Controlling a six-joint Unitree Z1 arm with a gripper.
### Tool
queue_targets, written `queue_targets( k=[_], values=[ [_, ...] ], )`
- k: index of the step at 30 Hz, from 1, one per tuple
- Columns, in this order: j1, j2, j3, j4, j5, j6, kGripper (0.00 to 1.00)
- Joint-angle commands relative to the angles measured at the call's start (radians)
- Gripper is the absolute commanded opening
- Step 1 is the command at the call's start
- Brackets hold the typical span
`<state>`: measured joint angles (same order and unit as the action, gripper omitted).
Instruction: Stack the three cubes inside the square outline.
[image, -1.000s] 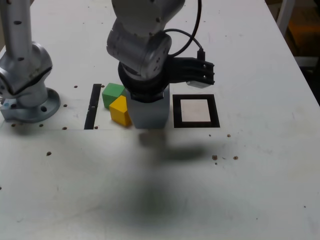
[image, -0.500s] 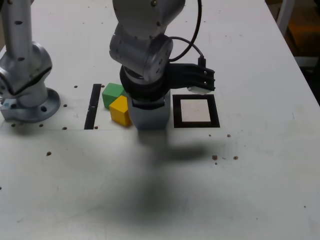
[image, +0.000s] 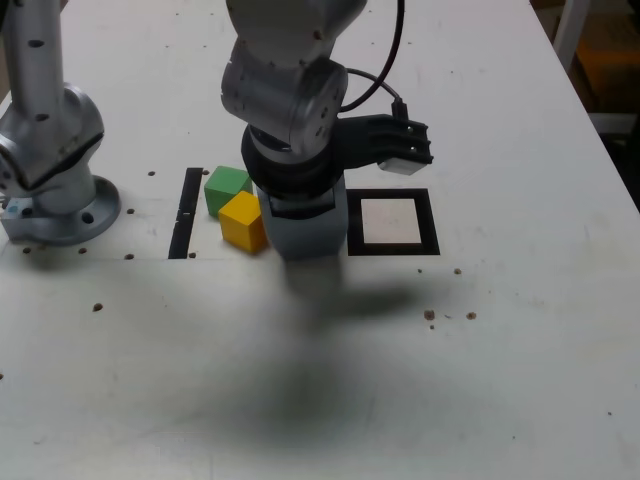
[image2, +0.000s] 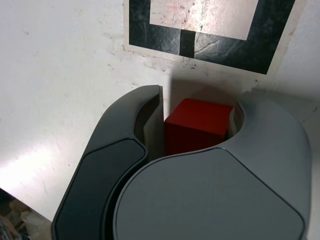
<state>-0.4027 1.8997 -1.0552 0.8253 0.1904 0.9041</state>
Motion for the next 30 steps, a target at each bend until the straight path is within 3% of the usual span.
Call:
queue_targets(
  k=[1,4,7,9,12,15,23,26,30],
  values=[
    [0.003,0.002,0.003,-0.009,0.004,-0.009,0.23],
    [0.015,0.004,-0.024,0.018,0.000,-0.046,0.22],
    [0.037,0.021,-0.103,0.119,-0.030,-0.127,0.21],
    [0.055,0.050,-0.202,0.247,-0.058,-0.226,0.21],
    [0.088,0.125,-0.433,0.522,-0.084,-0.430,0.21],
    [0.134,0.136,-0.566,0.642,-0.097,-0.521,0.21],
    [0.260,0.131,-0.675,0.718,-0.169,-0.729,0.21],
    [0.306,0.149,-0.665,0.711,-0.222,-0.881,0.21],
    [0.313,0.184,-0.631,0.656,-0.263,-0.982,0.21]
  ],
)
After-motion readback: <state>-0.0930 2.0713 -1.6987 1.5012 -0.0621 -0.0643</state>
